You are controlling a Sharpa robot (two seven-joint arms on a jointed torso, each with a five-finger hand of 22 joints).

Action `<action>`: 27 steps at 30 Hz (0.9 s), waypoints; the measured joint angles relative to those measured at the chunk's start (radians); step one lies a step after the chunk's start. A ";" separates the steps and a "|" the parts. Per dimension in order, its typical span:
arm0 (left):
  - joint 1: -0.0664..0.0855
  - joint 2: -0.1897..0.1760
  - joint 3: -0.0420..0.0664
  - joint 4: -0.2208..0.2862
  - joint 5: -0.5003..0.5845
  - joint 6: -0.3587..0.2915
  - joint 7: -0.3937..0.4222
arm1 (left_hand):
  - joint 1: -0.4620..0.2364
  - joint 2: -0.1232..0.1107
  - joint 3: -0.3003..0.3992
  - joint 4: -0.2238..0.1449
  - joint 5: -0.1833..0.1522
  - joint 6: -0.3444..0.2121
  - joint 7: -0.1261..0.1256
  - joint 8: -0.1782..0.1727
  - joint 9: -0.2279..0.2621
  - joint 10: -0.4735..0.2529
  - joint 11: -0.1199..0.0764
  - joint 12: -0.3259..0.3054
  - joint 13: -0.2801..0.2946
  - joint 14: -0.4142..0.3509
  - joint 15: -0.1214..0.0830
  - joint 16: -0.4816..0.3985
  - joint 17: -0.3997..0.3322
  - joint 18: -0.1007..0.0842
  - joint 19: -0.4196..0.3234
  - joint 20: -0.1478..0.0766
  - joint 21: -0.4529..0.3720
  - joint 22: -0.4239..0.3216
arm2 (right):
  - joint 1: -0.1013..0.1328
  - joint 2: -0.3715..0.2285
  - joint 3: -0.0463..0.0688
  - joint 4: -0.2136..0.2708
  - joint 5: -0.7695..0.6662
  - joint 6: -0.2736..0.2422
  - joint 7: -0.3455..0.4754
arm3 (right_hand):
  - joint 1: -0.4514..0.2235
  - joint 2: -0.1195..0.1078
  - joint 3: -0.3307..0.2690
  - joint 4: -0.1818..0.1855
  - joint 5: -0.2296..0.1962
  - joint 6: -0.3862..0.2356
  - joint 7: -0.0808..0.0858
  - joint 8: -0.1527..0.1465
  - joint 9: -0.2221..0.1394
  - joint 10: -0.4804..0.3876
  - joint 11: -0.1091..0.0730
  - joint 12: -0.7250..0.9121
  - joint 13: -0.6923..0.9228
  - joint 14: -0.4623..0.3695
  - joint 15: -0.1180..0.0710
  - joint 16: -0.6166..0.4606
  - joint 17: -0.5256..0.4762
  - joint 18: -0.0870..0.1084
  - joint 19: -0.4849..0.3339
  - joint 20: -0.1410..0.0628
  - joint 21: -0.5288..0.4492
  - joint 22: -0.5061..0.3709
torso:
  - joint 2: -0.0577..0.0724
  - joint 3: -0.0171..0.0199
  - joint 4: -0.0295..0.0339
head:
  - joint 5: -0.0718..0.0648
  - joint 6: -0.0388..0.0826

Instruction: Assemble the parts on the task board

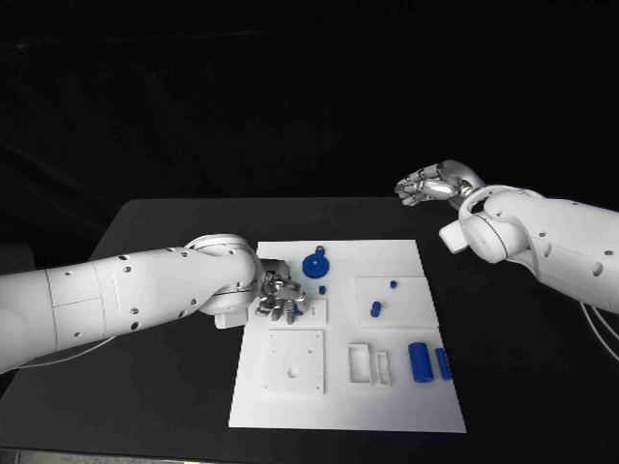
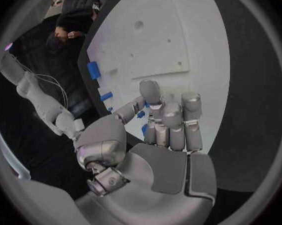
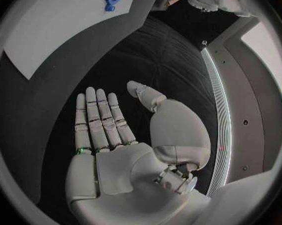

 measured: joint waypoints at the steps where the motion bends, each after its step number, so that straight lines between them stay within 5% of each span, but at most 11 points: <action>1: 0.000 0.000 0.000 0.000 0.000 0.000 0.000 | 0.000 0.000 0.000 0.000 0.000 0.000 0.000 0.000 0.000 0.000 0.000 0.000 0.000 0.000 0.000 0.000 0.000 0.000 0.000 0.000 0.000 0.000 | 0.000 0.000 0.000 0.000 0.000 0.000 0.000 | 0.000 0.000 0.000 0.000 0.000 0.000 0.000 0.000 0.000 0.000 0.000 0.000 0.000 0.000 0.000 0.000 0.000 0.000 0.000 0.000 0.000 0.000 | 0.000 0.0001 0.0001 | 0.000 0.000; 6: 0.000 0.001 0.000 -0.001 0.000 0.001 -0.001 | -0.006 -0.004 -0.002 0.032 -0.085 0.008 -0.008 0.000 0.000 -0.003 0.003 0.008 -0.007 0.002 -0.002 0.004 -0.006 0.000 0.000 0.000 0.004 0.000 | 0.000 -0.001 0.000 0.001 0.000 0.000 0.000 | 0.000 0.000 -0.002 -0.002 0.004 0.000 0.000 0.005 -0.001 0.000 0.000 0.000 0.000 -0.003 0.003 0.000 0.000 0.000 0.000 0.000 0.000 0.001 | 0.000 -0.0006 0.0000 | 0.000 0.000; 8: 0.000 0.000 0.000 -0.003 0.000 0.002 -0.004 | -0.014 -0.017 -0.002 0.036 -0.115 0.054 -0.042 0.003 0.000 -0.023 -0.009 0.008 -0.010 0.004 -0.004 0.007 -0.007 0.000 0.000 0.000 0.004 0.001 | 0.000 -0.001 0.000 0.001 0.000 0.001 0.000 | 0.000 0.000 -0.003 -0.003 0.004 0.000 0.000 0.005 -0.001 0.000 0.000 0.000 0.000 -0.003 0.003 0.000 -0.001 0.000 0.000 0.000 0.000 0.001 | 0.000 -0.0006 0.0001 | 0.000 0.000; 11: 0.000 0.000 -0.001 -0.003 -0.002 0.003 -0.006 | -0.019 -0.039 -0.043 0.020 -0.102 0.070 -0.054 0.003 0.001 -0.054 -0.031 0.012 -0.014 0.030 -0.030 0.007 -0.010 0.000 0.000 0.000 0.008 0.001 | 0.000 -0.001 0.000 0.001 0.000 0.001 -0.001 | 0.002 -0.002 -0.003 -0.003 0.004 0.000 0.000 0.005 -0.001 0.000 0.000 0.000 0.000 -0.003 0.003 0.000 -0.001 0.000 0.000 0.000 0.000 0.001 | 0.000 -0.0006 0.0000 | 0.000 0.000; 23: -0.001 -0.015 0.002 0.001 -0.018 -0.008 -0.014 | -0.034 -0.154 -0.167 -0.007 -0.136 0.051 -0.048 0.003 0.002 -0.056 -0.032 0.012 -0.035 0.027 -0.034 0.007 -0.022 0.001 -0.013 0.002 0.010 0.001 | 0.000 -0.001 0.000 0.000 0.000 0.002 -0.001 | 0.004 -0.004 -0.003 -0.003 0.008 -0.001 -0.001 0.005 -0.003 0.000 0.000 -0.004 0.000 -0.003 0.003 0.000 -0.003 0.000 -0.004 0.003 0.000 0.002 | 0.000 -0.0012 0.0000 | -0.002 0.000; 27: -0.002 -0.027 0.010 0.010 -0.020 -0.012 -0.014 | -0.021 -0.176 -0.173 -0.009 -0.138 0.028 -0.041 -0.010 0.000 -0.067 -0.021 -0.008 -0.050 0.011 -0.030 -0.013 -0.032 0.016 -0.016 0.005 0.004 0.000 | 0.000 -0.002 0.000 -0.001 0.000 0.003 -0.001 | 0.004 -0.004 -0.006 -0.005 0.012 -0.003 -0.004 0.005 -0.003 0.000 0.000 -0.004 0.000 -0.003 0.003 0.000 -0.003 0.000 -0.003 0.004 0.000 0.002 | 0.000 -0.0012 -0.0001 | -0.002 0.001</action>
